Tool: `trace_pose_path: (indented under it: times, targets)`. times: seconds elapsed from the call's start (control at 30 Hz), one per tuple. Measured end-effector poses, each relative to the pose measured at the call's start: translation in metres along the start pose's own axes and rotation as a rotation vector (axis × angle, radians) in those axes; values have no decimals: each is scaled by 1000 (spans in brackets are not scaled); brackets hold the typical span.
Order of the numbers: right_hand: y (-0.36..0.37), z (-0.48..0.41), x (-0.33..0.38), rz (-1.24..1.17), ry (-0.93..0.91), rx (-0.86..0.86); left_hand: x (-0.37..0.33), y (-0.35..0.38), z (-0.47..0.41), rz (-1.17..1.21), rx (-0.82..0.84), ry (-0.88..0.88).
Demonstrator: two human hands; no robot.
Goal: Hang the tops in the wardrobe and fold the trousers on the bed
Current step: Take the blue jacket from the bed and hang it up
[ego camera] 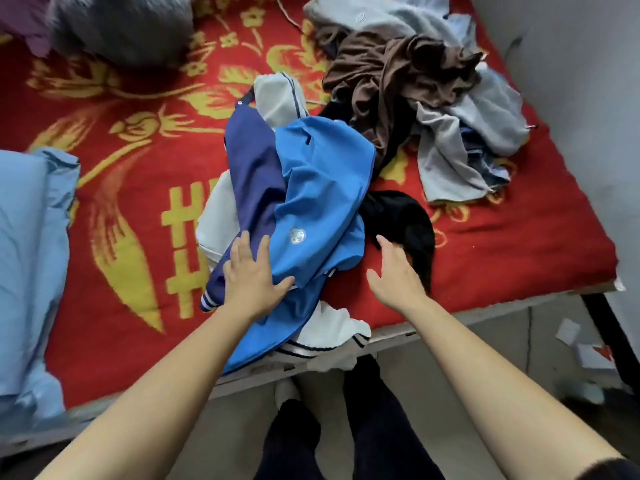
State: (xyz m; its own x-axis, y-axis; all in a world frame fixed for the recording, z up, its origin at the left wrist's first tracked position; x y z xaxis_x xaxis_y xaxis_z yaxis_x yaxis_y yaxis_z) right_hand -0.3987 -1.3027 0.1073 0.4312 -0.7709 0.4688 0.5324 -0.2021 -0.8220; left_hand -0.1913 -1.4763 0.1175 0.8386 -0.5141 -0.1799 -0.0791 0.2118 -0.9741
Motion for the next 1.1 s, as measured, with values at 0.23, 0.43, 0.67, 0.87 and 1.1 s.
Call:
trace_pose_path:
  times: [0.23,0.43,0.67,0.87,1.1]
  targets:
    - [110,-53,-32,82,-84,118,19,102,-6,-164,123,-151]
    - [148,-64,10,67,-325,6,14,85,-2,100,-162,-244]
    - [94,-66,65,-7,-524,-140,46,61,-2,858,-122,-822]
    - [33,-45,131,-71,-624,-187,48,-54,-22,707,-250,-527]
    - [-41,19,243,-304,-626,134,68,-243,-17,576,-462,-225]
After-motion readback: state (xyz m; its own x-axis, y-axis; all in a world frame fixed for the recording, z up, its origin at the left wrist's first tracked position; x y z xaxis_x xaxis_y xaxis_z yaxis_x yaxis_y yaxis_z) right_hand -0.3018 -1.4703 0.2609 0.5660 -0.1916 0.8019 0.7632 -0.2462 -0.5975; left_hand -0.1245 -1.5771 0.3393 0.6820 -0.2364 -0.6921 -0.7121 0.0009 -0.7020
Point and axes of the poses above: each hand's wrist, its own z-axis away from the middle knuckle, its own y-axis out of the palm, x = y × z, the point moved 9 cm from there along -z, towards the middle knuckle, and after that the axes turned 13 degrees about -x, right-handed, at the moved point
